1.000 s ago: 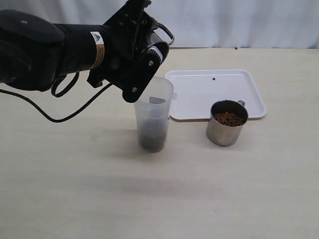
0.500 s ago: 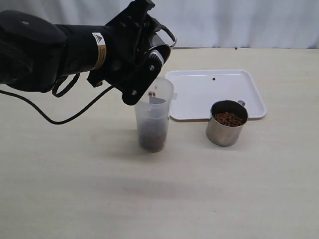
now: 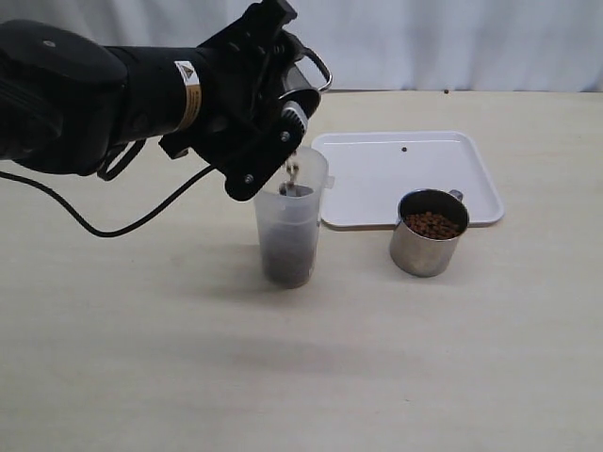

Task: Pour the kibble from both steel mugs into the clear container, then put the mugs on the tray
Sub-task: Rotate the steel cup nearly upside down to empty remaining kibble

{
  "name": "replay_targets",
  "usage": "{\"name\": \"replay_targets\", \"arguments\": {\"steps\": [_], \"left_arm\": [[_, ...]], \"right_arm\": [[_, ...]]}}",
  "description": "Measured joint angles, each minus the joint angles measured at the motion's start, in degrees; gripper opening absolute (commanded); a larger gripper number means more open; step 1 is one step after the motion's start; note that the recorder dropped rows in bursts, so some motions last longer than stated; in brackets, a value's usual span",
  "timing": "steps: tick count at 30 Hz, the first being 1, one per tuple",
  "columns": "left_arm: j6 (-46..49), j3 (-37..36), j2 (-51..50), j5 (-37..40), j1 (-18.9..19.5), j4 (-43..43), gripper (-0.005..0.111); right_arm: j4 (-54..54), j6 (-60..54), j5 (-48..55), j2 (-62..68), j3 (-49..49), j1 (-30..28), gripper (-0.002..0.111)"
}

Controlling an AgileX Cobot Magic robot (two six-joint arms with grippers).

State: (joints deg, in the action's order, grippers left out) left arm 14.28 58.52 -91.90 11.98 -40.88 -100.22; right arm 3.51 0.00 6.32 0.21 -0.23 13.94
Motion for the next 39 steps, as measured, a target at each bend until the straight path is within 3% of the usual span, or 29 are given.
{"name": "replay_targets", "arguments": {"steps": [39], "left_arm": [[16.27,0.21,0.0,-2.05,-0.66,0.0,0.0]], "right_arm": [[0.0,0.0,0.0,0.0,0.0,0.0,0.005]]}}
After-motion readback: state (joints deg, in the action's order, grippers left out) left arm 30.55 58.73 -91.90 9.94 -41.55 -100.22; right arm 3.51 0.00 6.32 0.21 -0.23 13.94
